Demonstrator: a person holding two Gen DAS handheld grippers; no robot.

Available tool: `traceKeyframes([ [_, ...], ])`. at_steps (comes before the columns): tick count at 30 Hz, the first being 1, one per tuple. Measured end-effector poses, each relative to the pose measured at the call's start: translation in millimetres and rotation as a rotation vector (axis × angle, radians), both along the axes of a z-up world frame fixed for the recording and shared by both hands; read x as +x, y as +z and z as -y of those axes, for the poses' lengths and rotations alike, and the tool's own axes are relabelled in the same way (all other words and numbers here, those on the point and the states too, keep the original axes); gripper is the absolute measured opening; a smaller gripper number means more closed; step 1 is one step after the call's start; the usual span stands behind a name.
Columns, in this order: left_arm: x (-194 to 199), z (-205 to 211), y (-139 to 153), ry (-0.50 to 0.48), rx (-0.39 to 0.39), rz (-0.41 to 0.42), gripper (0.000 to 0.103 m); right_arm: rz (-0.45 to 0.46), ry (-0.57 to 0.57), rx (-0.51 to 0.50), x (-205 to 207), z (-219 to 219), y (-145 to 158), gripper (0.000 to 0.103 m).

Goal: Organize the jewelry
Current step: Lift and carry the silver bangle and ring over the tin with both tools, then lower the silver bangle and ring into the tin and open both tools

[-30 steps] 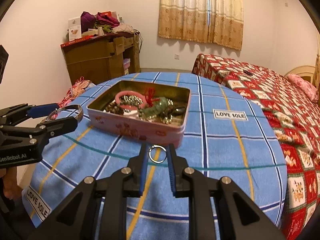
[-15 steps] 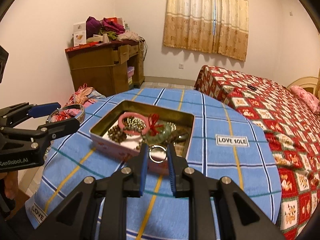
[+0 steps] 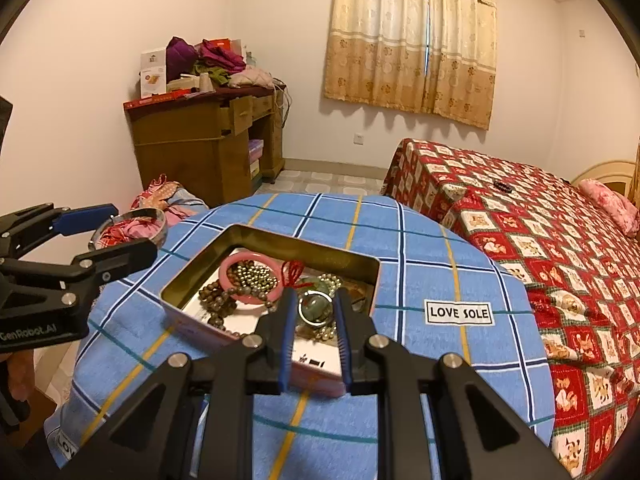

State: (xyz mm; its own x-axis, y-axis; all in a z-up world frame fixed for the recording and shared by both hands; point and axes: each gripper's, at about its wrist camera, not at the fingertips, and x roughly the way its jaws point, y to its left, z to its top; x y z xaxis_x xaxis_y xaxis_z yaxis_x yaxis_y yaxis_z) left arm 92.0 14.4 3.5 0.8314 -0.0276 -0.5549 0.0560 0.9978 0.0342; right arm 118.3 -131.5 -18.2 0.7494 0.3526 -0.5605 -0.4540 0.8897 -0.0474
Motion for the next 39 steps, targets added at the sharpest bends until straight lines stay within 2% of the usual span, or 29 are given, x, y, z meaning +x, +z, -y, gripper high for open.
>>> traceKeyframes([
  [25,50,4,-25,0.019,0.064,-0.081,0.07,-0.064,-0.015,-0.055,50,-21,-22,0.021],
  [39,65,3,-37,0.011,0.084,-0.122,0.07,-0.112,-0.03,-0.054,62,-24,-33,0.021],
])
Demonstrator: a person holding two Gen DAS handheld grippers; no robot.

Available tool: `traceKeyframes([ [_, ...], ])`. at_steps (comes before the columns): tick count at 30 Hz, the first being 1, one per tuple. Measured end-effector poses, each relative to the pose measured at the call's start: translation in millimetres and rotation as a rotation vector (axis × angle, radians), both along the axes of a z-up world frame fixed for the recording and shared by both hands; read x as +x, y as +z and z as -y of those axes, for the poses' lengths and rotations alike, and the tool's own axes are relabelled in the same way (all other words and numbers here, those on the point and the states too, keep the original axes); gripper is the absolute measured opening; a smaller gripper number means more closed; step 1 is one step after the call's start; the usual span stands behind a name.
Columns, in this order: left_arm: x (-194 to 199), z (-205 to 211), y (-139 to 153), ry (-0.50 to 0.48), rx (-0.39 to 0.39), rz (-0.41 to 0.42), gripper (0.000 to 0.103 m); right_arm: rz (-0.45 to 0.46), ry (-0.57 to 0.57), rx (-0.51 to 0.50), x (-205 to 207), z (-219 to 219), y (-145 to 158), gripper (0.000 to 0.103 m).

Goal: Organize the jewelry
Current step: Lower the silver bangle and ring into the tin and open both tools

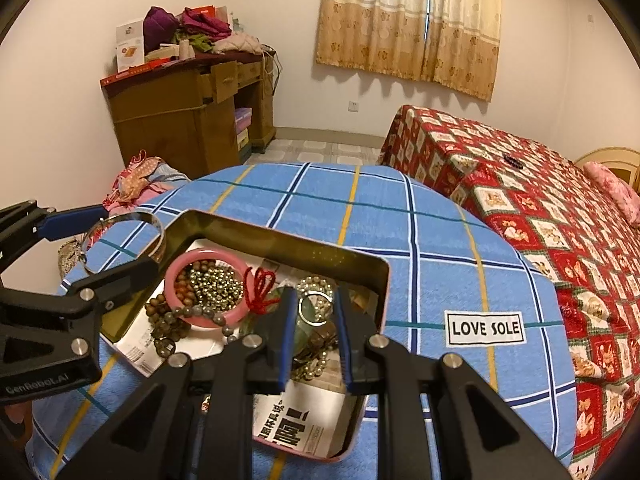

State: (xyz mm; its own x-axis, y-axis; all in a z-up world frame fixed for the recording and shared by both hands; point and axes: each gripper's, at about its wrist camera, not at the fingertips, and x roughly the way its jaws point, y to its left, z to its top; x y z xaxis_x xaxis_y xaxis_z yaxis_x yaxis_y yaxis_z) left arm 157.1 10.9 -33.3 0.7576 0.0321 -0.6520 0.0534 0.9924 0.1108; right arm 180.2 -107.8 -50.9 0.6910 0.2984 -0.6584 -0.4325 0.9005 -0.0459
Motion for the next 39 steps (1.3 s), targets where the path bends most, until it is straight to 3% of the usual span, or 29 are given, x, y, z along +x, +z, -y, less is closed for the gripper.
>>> traceKeyframes([
  [13,3,1,-7,-0.011,0.002,-0.027,0.07,-0.024,0.001,-0.014,4,-5,-8,0.021],
  [23,-3,0,-8,-0.027,-0.04,-0.031,0.071,-0.025,0.003,-0.004,3,-3,-10,0.022],
  [24,-6,0,-7,-0.023,-0.04,-0.02,0.071,-0.028,0.009,-0.003,1,-3,-10,0.024],
  [26,-10,-3,-4,-0.009,-0.049,-0.011,0.072,-0.016,0.009,-0.002,-4,-1,-9,0.047],
  [28,-15,-7,-1,0.009,-0.063,0.001,0.078,0.0,-0.002,0.003,-10,4,-7,0.049],
  [30,-21,-11,2,0.035,-0.062,0.017,0.079,0.003,-0.006,0.008,-16,6,-4,0.05],
  [33,-32,-20,7,0.066,-0.097,0.04,0.08,0.046,-0.036,0.025,-30,14,3,0.061],
  [39,-52,-26,14,0.088,-0.116,0.091,0.08,0.091,-0.054,0.067,-48,21,15,0.065],
])
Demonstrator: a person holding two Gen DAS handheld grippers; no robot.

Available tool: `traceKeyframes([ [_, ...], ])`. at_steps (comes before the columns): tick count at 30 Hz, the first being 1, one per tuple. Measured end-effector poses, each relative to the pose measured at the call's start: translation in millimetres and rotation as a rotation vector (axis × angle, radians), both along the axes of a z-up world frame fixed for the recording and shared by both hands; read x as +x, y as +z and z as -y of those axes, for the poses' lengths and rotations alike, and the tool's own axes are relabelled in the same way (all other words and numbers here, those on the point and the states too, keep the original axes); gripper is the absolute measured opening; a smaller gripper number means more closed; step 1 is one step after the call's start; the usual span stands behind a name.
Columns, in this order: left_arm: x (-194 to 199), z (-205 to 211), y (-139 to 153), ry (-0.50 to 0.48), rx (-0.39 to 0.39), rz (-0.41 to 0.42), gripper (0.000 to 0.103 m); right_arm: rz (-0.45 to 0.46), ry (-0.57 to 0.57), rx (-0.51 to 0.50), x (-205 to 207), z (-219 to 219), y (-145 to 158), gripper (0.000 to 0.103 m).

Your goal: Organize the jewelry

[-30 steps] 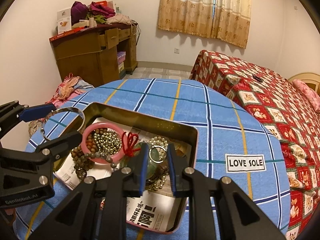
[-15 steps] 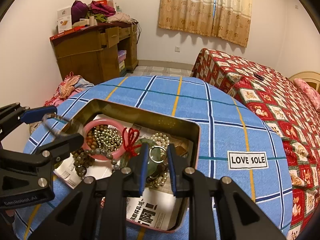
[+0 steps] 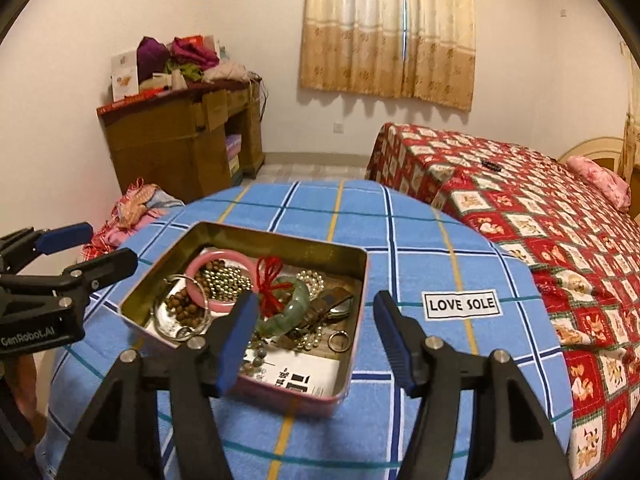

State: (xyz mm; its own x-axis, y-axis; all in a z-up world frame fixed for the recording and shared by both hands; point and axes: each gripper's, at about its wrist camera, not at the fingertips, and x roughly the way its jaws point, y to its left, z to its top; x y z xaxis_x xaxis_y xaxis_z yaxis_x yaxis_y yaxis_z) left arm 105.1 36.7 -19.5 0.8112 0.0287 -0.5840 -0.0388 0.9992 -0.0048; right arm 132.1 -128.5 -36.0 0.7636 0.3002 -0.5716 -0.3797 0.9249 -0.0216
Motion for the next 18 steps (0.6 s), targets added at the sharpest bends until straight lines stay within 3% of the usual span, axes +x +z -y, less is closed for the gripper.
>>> traceKeyframes([
  [18,-1.1,-2.4,-6.6,0.005,-0.002,-0.024,0.08,-0.018,0.001,0.005,1.0,2.8,-1.2,0.066],
])
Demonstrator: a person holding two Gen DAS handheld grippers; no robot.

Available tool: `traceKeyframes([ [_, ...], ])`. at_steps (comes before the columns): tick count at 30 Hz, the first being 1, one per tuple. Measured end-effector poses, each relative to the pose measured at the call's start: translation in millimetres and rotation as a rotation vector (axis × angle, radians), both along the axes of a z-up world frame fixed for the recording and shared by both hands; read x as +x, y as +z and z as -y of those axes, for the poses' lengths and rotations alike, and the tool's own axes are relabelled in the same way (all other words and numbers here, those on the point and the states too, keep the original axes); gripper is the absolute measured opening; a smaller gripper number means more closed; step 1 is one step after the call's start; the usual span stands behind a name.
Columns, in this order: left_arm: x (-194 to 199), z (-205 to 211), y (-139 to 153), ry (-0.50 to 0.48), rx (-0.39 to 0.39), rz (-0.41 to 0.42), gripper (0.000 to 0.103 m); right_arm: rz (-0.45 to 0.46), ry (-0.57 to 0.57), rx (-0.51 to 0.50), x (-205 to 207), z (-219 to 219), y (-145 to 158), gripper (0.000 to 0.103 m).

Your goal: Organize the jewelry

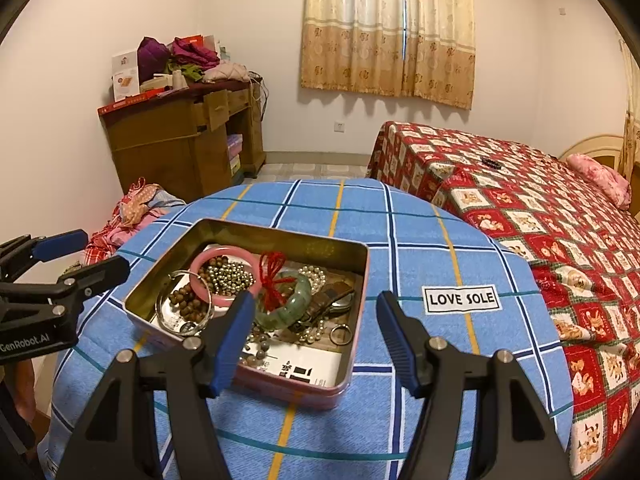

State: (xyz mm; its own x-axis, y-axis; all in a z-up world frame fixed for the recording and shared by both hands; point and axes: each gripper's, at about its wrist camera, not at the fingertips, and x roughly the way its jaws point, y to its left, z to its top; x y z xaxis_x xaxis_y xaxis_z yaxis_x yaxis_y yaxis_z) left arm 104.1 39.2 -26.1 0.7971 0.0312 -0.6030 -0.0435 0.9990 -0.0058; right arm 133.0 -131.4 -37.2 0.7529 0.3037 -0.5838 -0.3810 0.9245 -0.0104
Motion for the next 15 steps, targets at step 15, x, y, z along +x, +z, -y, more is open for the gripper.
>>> traceKeyframes([
  [15,-2.1,0.5,-1.1,-0.009,-0.005,-0.004,0.08,-0.001,0.013,-0.006,1.2,-4.8,-2.4,0.066],
])
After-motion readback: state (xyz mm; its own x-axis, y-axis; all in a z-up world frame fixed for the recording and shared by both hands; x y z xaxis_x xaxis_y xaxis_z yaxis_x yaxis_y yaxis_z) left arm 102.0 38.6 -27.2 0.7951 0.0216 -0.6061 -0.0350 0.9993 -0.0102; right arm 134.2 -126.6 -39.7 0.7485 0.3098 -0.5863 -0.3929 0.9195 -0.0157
